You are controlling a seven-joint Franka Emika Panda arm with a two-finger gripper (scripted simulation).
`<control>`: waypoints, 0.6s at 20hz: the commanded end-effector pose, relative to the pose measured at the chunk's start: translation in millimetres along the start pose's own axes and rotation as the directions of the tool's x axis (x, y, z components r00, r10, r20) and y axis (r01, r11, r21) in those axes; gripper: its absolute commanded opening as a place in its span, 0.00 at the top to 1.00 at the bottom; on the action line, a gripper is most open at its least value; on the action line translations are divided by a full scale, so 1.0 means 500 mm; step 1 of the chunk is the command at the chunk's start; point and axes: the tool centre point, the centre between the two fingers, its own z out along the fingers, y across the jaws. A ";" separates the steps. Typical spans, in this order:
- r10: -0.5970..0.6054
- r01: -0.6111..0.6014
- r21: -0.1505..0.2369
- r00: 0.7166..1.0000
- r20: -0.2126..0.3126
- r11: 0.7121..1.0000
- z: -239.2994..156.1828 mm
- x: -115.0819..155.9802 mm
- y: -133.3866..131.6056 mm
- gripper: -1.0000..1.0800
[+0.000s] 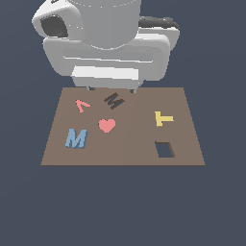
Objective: Insert a designated object into the corresponding slot on a board.
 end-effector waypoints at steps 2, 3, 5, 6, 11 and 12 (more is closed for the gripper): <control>0.000 0.000 0.000 1.000 0.000 1.000 0.000 0.000 0.000 0.04; 0.000 0.000 0.000 1.000 0.000 1.000 0.002 0.001 0.002 0.04; 0.000 0.000 0.000 1.000 0.001 1.000 0.008 0.004 0.006 0.04; 0.000 0.000 0.000 1.000 0.001 1.000 0.012 0.005 0.010 0.04; 0.001 -0.001 0.002 1.000 0.004 1.000 0.048 0.022 0.039 0.04; 0.001 -0.001 0.002 1.000 0.005 1.000 0.058 0.026 0.047 0.04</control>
